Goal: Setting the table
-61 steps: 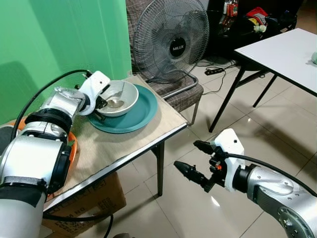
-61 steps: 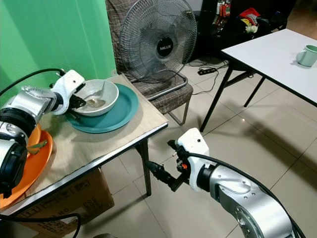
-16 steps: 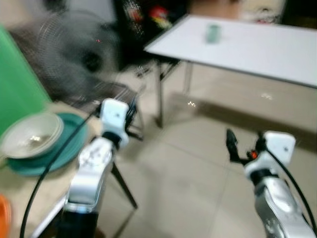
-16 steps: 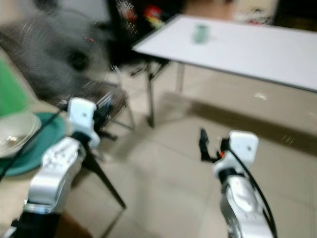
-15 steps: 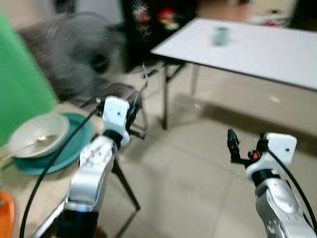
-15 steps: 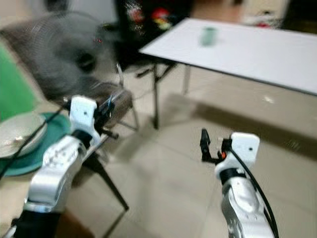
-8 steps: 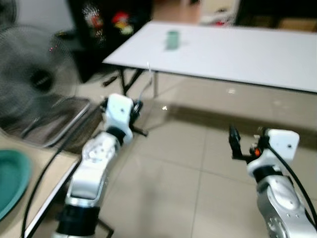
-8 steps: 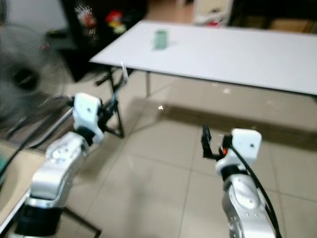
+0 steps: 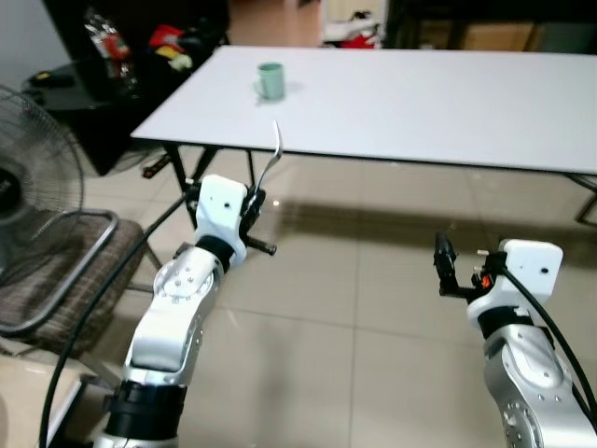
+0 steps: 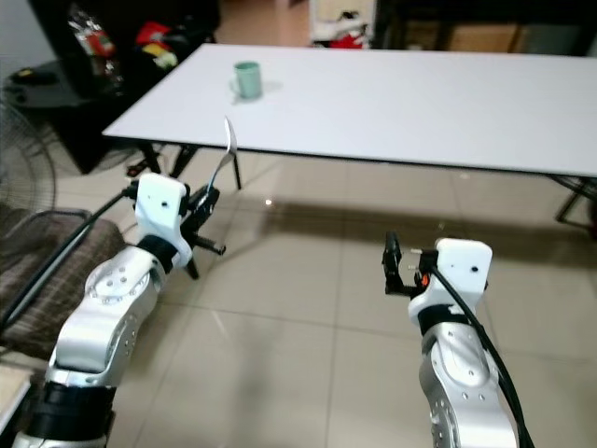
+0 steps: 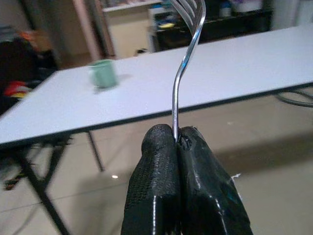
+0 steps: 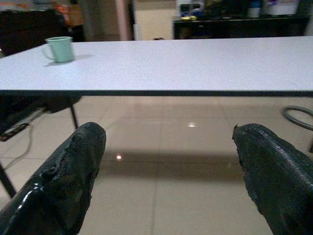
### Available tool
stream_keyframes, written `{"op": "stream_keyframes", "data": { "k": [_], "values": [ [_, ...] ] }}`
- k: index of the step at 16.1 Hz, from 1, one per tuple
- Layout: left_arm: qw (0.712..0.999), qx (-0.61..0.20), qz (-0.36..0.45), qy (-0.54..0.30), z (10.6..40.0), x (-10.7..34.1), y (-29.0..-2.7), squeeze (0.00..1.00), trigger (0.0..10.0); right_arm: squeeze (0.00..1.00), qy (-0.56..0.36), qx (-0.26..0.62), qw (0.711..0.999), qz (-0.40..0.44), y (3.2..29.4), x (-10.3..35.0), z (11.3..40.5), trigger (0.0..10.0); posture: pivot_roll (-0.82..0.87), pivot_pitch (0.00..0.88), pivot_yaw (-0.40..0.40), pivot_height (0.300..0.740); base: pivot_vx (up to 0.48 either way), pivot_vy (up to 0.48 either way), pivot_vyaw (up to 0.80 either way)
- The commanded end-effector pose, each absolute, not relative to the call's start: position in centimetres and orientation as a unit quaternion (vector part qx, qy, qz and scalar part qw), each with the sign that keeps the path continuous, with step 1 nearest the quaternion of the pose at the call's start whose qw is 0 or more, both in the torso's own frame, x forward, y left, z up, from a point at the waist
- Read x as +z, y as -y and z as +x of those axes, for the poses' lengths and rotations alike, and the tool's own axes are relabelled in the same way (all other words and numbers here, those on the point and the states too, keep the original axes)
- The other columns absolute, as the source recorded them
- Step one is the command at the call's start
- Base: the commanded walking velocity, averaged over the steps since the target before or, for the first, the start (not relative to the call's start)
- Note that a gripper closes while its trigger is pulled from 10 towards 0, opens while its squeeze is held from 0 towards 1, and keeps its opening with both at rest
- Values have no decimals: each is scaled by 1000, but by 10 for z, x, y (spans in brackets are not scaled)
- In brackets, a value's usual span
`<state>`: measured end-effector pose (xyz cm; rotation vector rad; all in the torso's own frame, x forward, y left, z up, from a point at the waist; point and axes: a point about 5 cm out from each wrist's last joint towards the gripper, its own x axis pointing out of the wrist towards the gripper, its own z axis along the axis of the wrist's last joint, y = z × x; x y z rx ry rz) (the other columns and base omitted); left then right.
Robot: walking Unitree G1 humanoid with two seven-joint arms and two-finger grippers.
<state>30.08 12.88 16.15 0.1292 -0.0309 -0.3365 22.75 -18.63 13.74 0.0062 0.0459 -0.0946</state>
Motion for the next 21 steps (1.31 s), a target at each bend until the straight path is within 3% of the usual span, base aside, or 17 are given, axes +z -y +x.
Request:
{"op": "stream_keyframes", "data": {
  "k": [1,21],
  "values": [
    [988,-139,71,8,303,160,-144,0,10000,0,-17,-30,999,13,177,138,231,10000,-49,0,50,740,405,0,0],
    [988,-124,93,-3,310,158,-156,0,10000,0,-15,-9,999,32,170,137,233,10000,-43,0,69,740,405,0,0]
  ]
}}
